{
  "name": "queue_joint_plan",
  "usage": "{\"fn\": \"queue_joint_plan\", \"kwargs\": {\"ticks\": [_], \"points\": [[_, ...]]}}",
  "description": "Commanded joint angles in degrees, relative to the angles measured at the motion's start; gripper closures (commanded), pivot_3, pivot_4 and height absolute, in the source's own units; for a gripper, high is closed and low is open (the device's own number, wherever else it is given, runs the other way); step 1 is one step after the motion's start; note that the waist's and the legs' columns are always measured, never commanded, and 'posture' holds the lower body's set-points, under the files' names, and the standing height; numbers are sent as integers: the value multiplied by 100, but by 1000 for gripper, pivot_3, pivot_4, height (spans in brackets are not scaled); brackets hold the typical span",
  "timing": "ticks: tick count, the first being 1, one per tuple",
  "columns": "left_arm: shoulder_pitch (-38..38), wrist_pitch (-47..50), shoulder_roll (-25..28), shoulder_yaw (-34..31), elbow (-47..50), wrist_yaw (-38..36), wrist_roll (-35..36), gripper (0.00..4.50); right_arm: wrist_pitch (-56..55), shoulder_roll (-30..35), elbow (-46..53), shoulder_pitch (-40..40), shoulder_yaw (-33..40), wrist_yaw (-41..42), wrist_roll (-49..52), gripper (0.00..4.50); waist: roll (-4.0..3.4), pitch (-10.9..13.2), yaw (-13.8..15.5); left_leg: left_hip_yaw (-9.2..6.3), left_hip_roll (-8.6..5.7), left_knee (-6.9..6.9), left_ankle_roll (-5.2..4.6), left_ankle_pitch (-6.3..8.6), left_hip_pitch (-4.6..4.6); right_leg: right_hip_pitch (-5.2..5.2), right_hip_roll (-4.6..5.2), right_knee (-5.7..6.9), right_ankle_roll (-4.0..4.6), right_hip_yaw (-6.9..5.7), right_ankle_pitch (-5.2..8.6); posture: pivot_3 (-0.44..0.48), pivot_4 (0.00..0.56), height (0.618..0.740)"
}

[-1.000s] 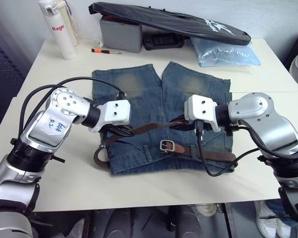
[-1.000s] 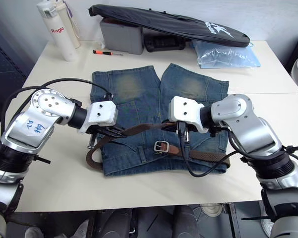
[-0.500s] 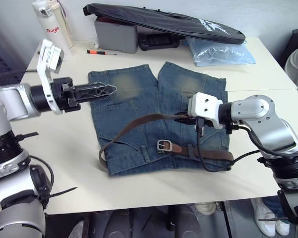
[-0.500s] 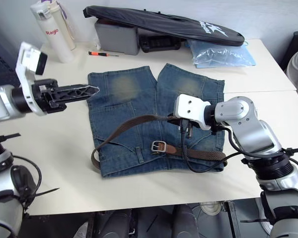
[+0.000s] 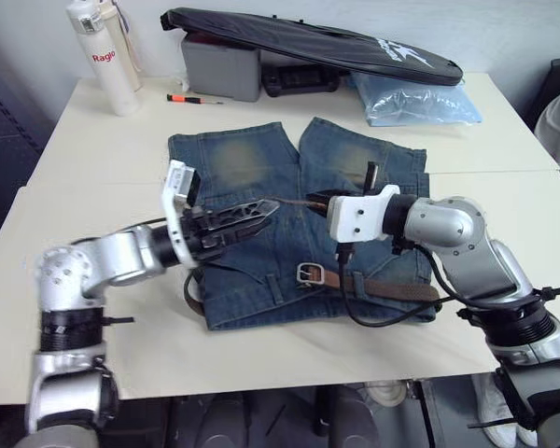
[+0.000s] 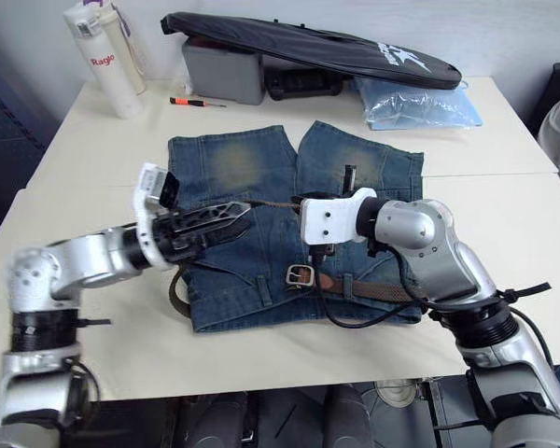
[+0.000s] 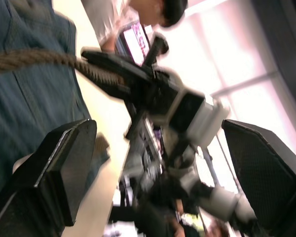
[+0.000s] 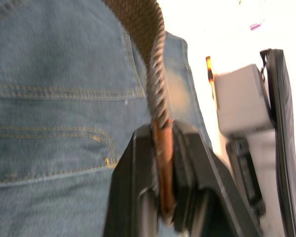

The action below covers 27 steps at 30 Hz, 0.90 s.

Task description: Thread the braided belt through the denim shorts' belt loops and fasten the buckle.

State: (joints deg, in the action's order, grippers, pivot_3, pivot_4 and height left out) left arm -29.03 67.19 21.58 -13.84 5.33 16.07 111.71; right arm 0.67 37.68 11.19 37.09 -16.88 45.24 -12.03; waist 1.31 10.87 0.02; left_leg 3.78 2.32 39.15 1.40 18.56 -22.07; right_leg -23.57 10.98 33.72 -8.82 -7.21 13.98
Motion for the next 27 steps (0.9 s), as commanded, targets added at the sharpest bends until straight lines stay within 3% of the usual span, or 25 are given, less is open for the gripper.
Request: {"fn": "queue_joint_plan", "kwargs": {"ticks": [1,4,7,13,19,27], "points": [[275,-1459,-1512,-494,943,2426,129,36,-276,-120,309,-174,21,-266,-236,4500,5,-2,16,2,0,2,0,0,-1,2,1,-3,-2,1,-1,0,150,740],[435,-2129,-2456,-594,1538,3688,129,36,-347,-174,442,-373,3,-316,-336,4500,6,-3,13,2,0,5,-1,0,0,5,-2,-6,0,1,-9,0,150,740],[399,-2450,-2850,-640,1844,4347,129,36,-401,-177,517,-510,24,-324,-373,4500,6,-3,47,3,4,6,-1,-1,3,9,-9,-11,5,3,-12,0,150,740],[409,-2629,-3019,-737,1966,5073,129,36,-598,-305,536,-568,17,-396,-459,4500,5,-3,135,4,11,6,-2,-2,3,16,-23,-32,11,3,-22,0,150,740],[487,-2602,-2899,-855,2013,5302,129,36,-703,-451,477,-669,-80,-467,-638,4500,5,-3,151,4,14,6,-3,-2,1,18,-28,-41,15,1,-25,0,150,740],[551,-2611,-2946,-551,2207,5557,129,36,-772,-709,362,-647,-169,-547,-807,4500,5,-3,147,4,24,4,-2,-2,1,18,-38,-48,19,-1,-27,0,150,740]]}}
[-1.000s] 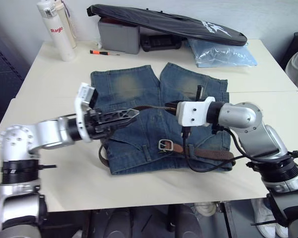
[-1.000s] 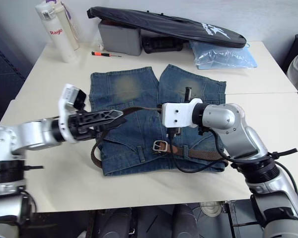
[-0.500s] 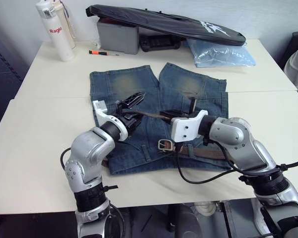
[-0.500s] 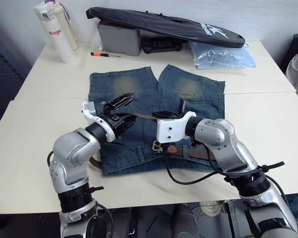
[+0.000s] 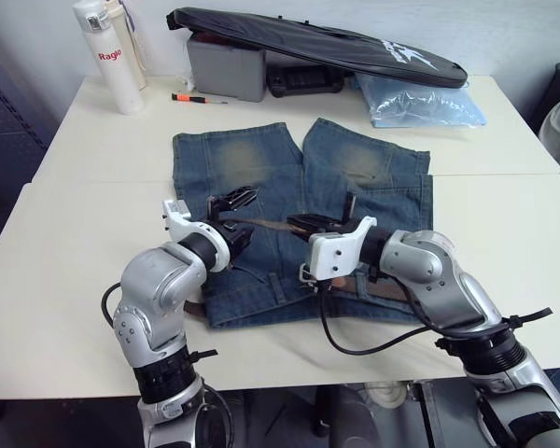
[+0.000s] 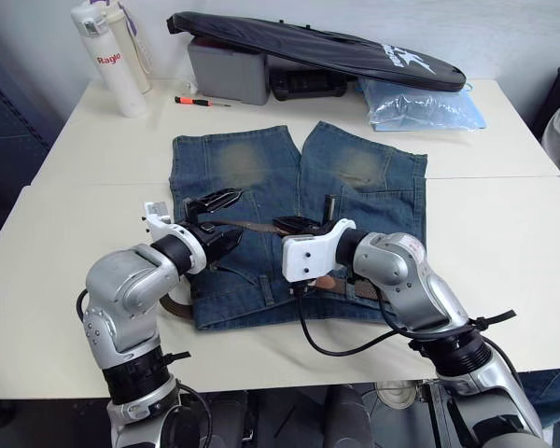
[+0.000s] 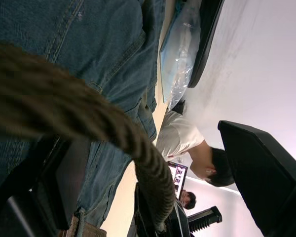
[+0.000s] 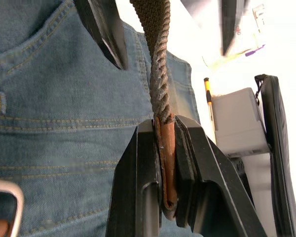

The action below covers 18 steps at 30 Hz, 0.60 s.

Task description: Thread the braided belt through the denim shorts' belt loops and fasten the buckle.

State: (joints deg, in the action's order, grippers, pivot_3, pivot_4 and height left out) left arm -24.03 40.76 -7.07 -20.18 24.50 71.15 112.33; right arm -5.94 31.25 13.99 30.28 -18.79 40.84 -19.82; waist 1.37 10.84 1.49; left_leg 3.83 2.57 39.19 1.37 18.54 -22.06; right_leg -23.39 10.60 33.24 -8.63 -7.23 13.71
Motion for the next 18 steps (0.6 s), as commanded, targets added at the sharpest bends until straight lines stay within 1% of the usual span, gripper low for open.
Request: {"fn": "queue_joint_plan", "kwargs": {"ticks": [1,4,5,6,7,8,10,11,12,13,14,16,18], "points": [[56,63,-33,73,289,44,67,36,-112,-96,70,41,4,-122,-56,4500,0,0,0,0,0,0,0,0,0,0,0,-2,2,0,-1,0,150,740],[33,172,112,121,263,100,67,36,-167,-123,21,33,11,-167,-85,4500,0,0,1,0,0,0,0,0,0,0,-1,-3,3,0,-2,0,150,740],[29,216,160,119,247,94,67,440,-175,-135,5,34,8,-183,-101,4500,0,0,2,0,0,0,0,0,0,0,-1,-4,3,0,-2,0,150,740],[16,269,201,123,219,72,67,565,-184,-142,-13,32,13,-201,-116,4500,0,0,1,0,0,0,0,0,0,0,-1,-4,3,0,-2,0,150,740],[14,331,244,136,190,46,67,806,-187,-151,-24,29,12,-216,-133,4500,0,0,0,0,0,0,0,0,0,0,-1,-4,3,0,-2,0,150,740],[17,397,280,163,161,20,67,1203,-191,-156,-34,26,15,-228,-144,4500,0,0,0,0,1,0,0,0,0,0,-1,-5,3,0,-2,0,150,740],[54,517,350,202,123,-50,67,2138,-178,-179,-33,19,14,-245,-175,4500,0,0,0,0,2,-1,0,0,0,0,-3,-5,3,-1,-2,0,150,740],[76,572,385,214,102,-82,67,2246,-171,-180,-32,6,26,-258,-185,4500,0,0,0,0,2,-1,0,0,0,0,-3,-5,3,-1,-2,0,150,740],[83,607,406,214,81,-98,67,2996,-169,-174,-34,-12,42,-269,-187,4500,0,0,-1,0,2,-1,0,0,0,0,-3,-6,3,-1,-2,0,150,740],[71,651,442,189,38,-127,67,3191,-171,-164,-37,-36,58,-273,-184,4500,0,0,0,0,2,-2,0,0,-1,0,-3,-6,4,0,-2,0,150,740],[42,697,484,148,-13,-166,67,3531,-162,-164,-33,-53,64,-268,-176,4500,0,0,2,0,2,-2,0,0,-1,0,-3,-7,4,-1,-2,0,150,740],[12,821,599,90,-105,-293,67,4445,-109,-195,3,-82,100,-261,-111,4500,0,0,0,0,2,-2,0,0,-1,0,-3,-9,4,-1,-2,0,150,740],[2,966,750,29,-212,-459,67,4482,19,-209,64,-99,218,-125,183,4500,0,0,-1,0,2,-3,0,0,-1,0,-4,-9,4,-2,-3,0,150,740]]}}
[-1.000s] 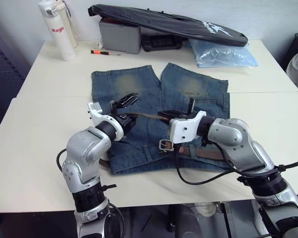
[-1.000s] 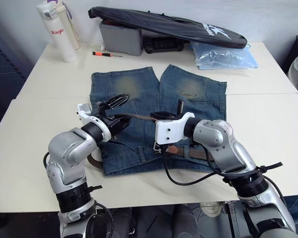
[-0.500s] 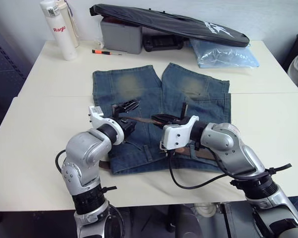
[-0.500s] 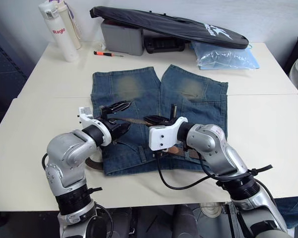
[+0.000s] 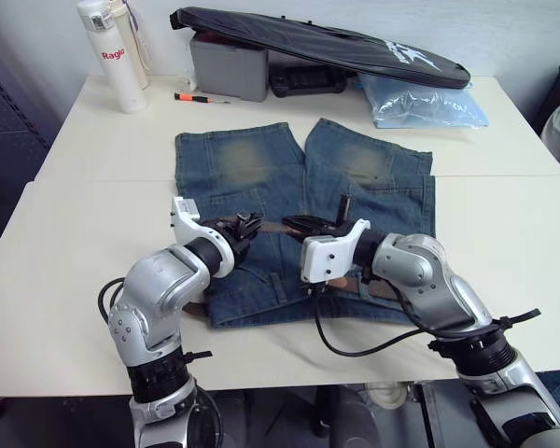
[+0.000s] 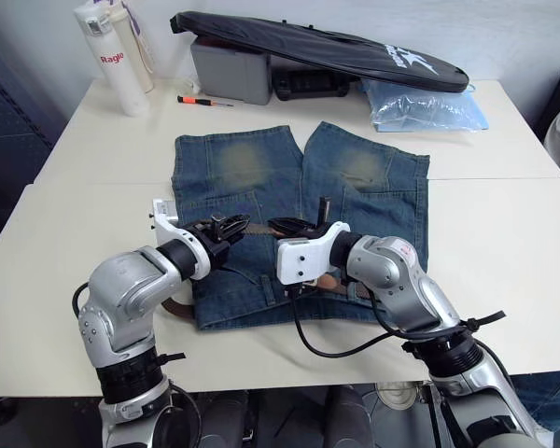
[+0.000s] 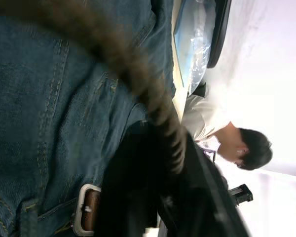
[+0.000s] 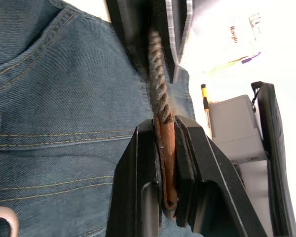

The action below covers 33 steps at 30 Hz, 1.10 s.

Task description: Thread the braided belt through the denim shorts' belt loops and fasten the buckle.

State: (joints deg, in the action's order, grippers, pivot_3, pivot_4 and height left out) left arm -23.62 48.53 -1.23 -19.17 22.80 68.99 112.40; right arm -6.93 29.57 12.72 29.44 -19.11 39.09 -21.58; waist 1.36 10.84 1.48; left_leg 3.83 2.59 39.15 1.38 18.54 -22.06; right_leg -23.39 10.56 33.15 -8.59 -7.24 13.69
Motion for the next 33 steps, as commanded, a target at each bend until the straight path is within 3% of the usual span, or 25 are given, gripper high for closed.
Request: {"fn": "queue_joint_plan", "kwargs": {"ticks": [1,5,10,11,17,24,30,33], "points": [[-40,252,232,-97,-89,-316,60,4482,184,-39,219,-19,302,121,501,4500,0,0,-1,0,0,0,0,0,0,0,-1,0,0,0,0,0,150,740],[-113,624,578,-192,-396,-823,60,4500,381,251,324,-55,507,726,1244,2771,0,0,-2,0,1,-3,0,0,0,0,-2,-2,1,-1,0,0,150,740],[-127,1199,1230,-233,-815,-1620,60,4500,1606,669,334,-76,1044,1667,2677,323,-1,0,0,-1,2,-5,-1,0,-2,0,-2,-6,1,-3,-1,0,150,740],[-115,1290,1379,-225,-877,-1769,60,4500,1883,705,203,35,1110,1714,2800,75,-1,0,-2,-1,3,-6,-1,1,-2,-1,-2,-6,1,-3,-1,0,150,740],[42,1754,2548,-193,-1422,-2553,60,4500,3112,603,-1070,1068,657,2057,2788,75,-7,1,-91,3,13,-12,2,1,1,-12,-10,6,10,2,1,0,150,740],[59,1656,2853,-400,-1478,-2986,60,4500,2485,-38,-3062,2209,-155,2675,2342,75,-9,2,-150,4,15,-18,9,-1,-10,-20,-11,-1,9,-2,1,0,150,740],[247,1375,2796,-461,-1120,-2965,60,4500,2493,-329,-4228,2447,-634,2862,1839,75,-9,1,-165,4,16,-18,14,-1,-10,-20,-11,-3,8,-2,0,0,150,740],[304,1256,2799,-456,-996,-2947,60,4500,2676,-359,-4391,2435,-687,2865,1744,1312,-9,1,-155,2,17,-16,17,-2,-2,-13,-11,2,8,-1,0,0,150,740]]}}
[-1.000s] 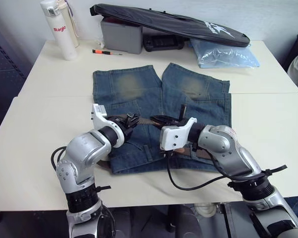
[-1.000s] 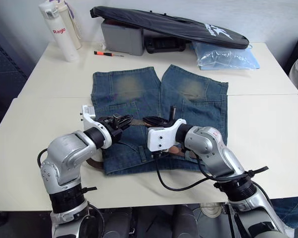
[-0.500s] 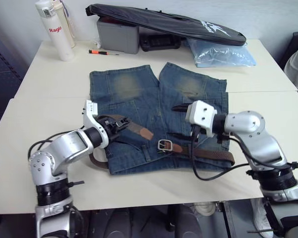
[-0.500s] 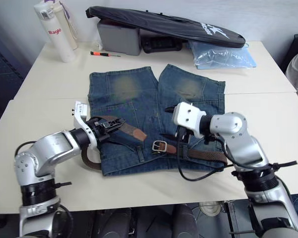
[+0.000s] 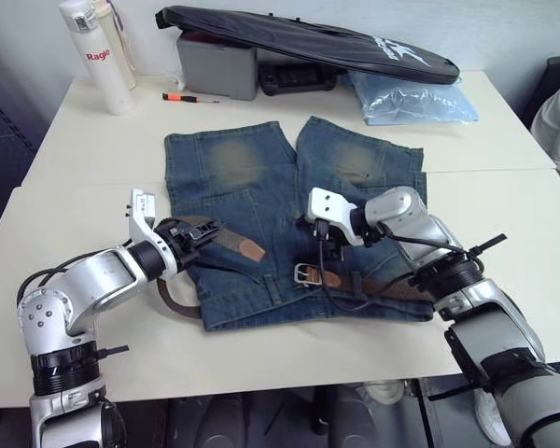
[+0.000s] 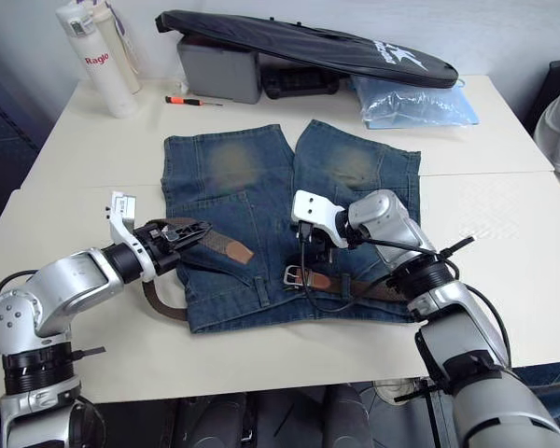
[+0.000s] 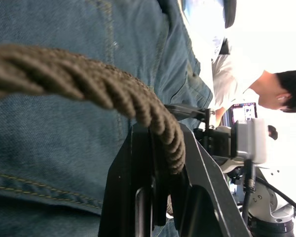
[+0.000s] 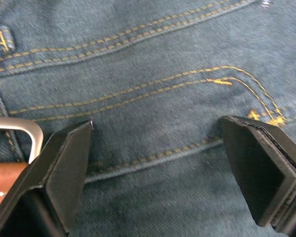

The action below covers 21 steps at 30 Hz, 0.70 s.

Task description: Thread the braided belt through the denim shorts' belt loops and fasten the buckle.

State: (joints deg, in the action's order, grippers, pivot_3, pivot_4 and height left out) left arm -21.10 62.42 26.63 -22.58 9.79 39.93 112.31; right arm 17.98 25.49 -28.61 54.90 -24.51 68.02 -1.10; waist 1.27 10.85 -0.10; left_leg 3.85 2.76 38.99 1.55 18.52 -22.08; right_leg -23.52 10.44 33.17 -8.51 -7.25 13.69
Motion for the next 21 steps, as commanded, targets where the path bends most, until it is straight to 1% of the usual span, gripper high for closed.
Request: {"fn": "queue_joint_plan", "kwargs": {"ticks": [1,5,7,10,15,18,21], "points": [[68,-159,22,-105,330,-41,69,4500,167,59,-260,-124,-166,-14,-331,1780,-1,-1,2,0,0,2,1,0,2,2,0,3,0,0,0,0,150,740],[53,-267,5,-46,395,2,69,4500,545,-29,-22,-234,-61,-140,-227,3673,-2,-4,1,0,0,5,3,0,8,3,1,17,1,4,0,0,150,740],[-15,-307,-10,-12,373,32,69,4500,788,-86,54,-266,50,-295,-167,4395,-2,-4,-3,0,1,4,5,1,8,1,0,18,2,3,1,0,150,740],[-163,-340,8,43,284,72,69,4500,1067,-164,67,-300,275,-693,-173,4403,-1,-5,-4,0,1,4,6,1,9,2,0,19,3,4,1,0,150,740],[-568,-443,105,200,-31,221,69,4500,1305,-122,-185,-346,714,-1494,-235,4403,-1,-5,11,0,2,6,11,-4,14,2,0,29,10,6,-4,0,150,740],[-808,-503,229,407,-239,244,69,4500,1456,-173,-354,-368,1166,-1970,-34,4403,-1,-6,64,0,2,7,9,-7,13,3,1,28,13,5,-5,0,150,740],[-1002,-571,382,670,-423,204,56,4500,1710,-174,-401,-422,1536,-2272,154,4403,-1,-6,123,0,1,7,9,-7,11,2,1,26,13,5,-6,0,150,740]]}}
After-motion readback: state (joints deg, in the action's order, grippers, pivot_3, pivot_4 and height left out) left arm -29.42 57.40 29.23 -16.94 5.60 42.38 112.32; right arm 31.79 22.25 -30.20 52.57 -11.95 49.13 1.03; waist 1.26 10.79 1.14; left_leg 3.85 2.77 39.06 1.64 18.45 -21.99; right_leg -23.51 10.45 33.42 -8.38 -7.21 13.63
